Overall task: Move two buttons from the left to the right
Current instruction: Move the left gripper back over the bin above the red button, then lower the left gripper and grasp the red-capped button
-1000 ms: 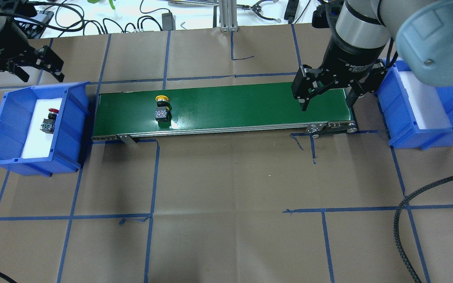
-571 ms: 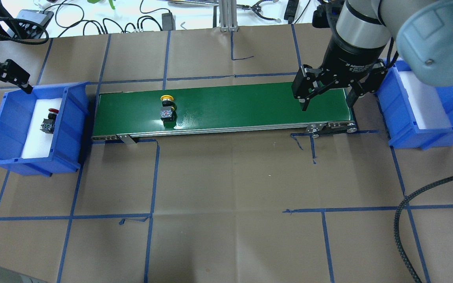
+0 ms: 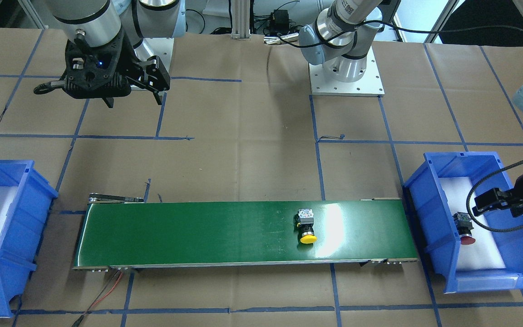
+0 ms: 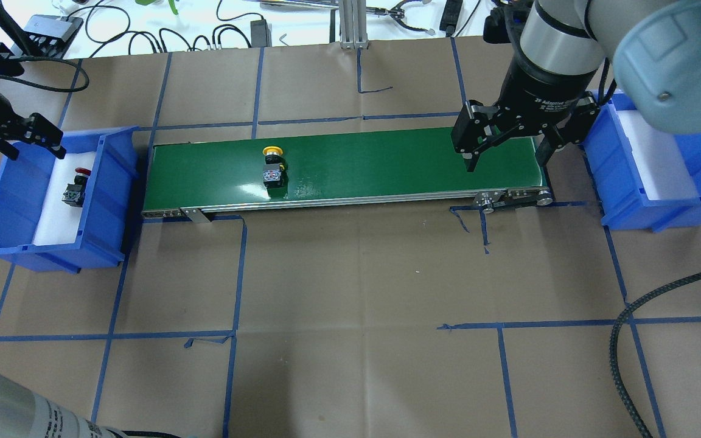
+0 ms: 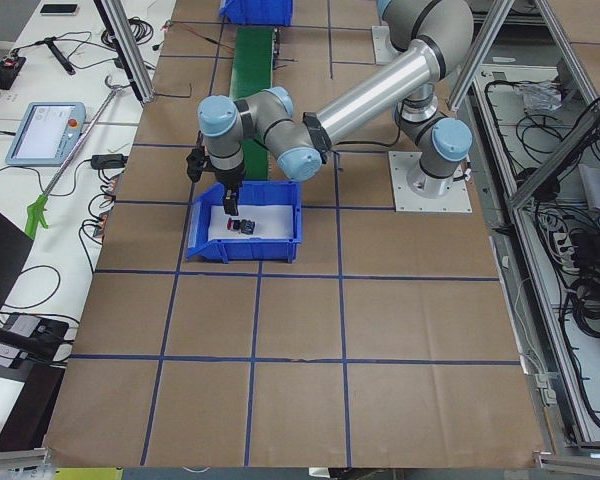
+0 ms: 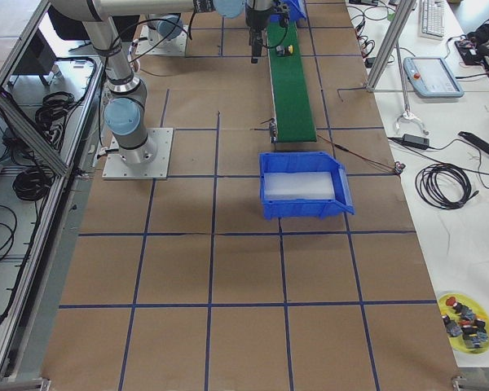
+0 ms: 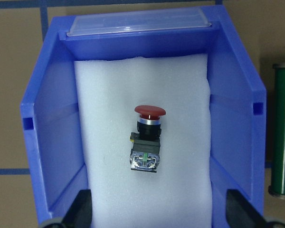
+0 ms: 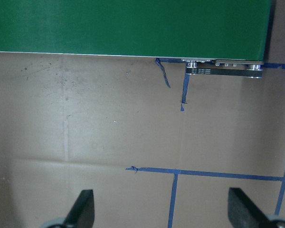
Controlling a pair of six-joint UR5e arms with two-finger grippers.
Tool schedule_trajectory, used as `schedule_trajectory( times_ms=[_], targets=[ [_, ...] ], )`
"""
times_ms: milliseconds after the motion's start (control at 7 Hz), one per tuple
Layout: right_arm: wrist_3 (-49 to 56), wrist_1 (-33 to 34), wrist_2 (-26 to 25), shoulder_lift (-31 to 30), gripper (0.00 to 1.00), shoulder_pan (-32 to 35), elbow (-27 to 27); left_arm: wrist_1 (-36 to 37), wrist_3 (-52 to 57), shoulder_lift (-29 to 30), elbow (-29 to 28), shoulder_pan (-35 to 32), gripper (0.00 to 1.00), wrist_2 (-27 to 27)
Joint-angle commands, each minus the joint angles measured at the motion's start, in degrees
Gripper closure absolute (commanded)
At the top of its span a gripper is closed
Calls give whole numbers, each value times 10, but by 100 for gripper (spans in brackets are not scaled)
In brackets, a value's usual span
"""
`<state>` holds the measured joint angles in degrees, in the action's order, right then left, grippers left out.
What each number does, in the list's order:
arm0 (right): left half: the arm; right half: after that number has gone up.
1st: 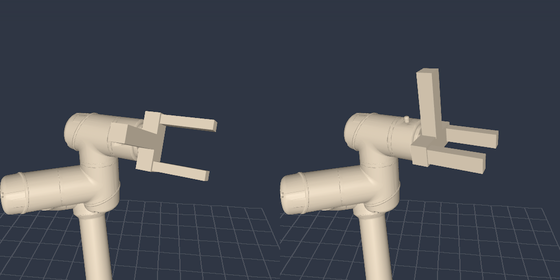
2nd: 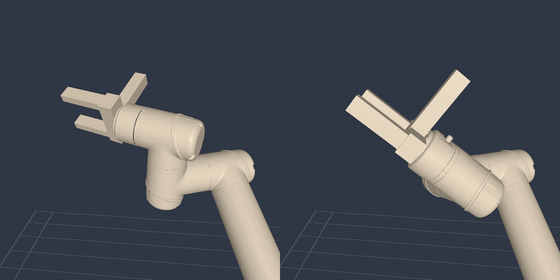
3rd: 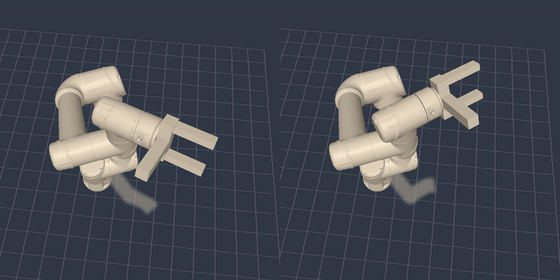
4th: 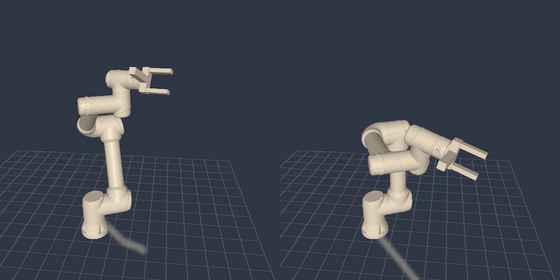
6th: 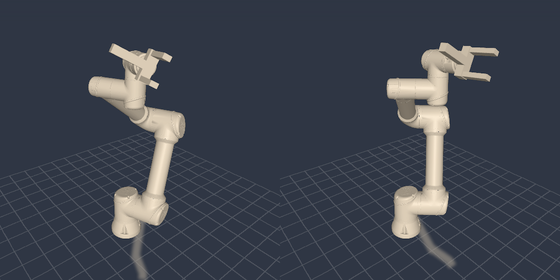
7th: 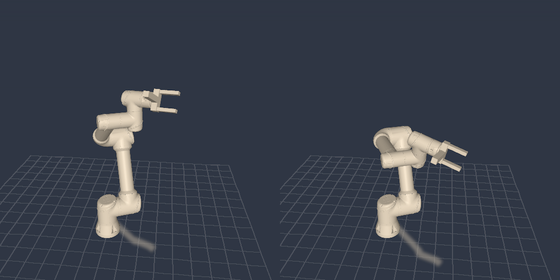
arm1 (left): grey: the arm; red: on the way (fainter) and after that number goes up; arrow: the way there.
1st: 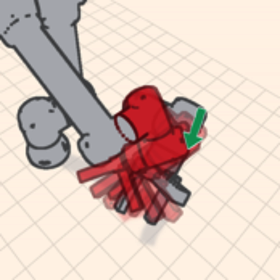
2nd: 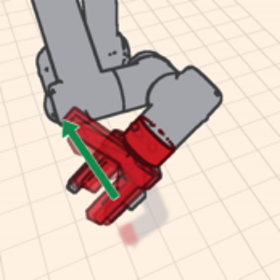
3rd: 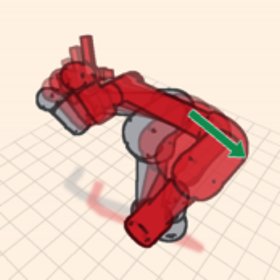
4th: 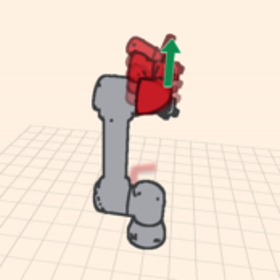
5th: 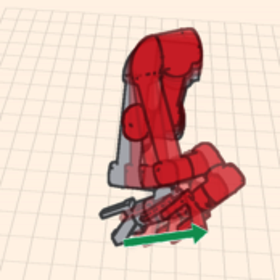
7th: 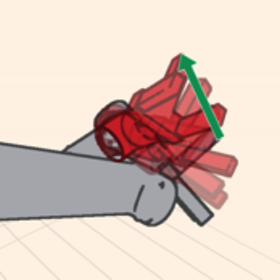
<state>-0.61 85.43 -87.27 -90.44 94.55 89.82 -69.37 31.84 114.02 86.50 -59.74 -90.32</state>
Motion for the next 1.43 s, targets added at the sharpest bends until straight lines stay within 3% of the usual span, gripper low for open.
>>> schedule_trajectory(
  times_ms=[0, 429, 1000, 1143, 1286],
  targets=[
    [0, 0, 0, 0, 0, -1, 1, 34, -1, 34, 5, -1, 1, 1],
    [0, 0, 0, 0, 0, -1, 2, 115, 1, 50, 61, -1, 1, 0],
    [0, -2, 0, -1, 0, -1, 3, 129, 2, 62, 70, 1, 4, 2],
    [0, -2, 0, -1, 0, -1, 3, 128, 2, 62, 69, 1, 22, 2],
    [0, -2, 0, -1, 0, -1, 3, 128, 1, 62, 64, 1, 48, -1]
  ],
)
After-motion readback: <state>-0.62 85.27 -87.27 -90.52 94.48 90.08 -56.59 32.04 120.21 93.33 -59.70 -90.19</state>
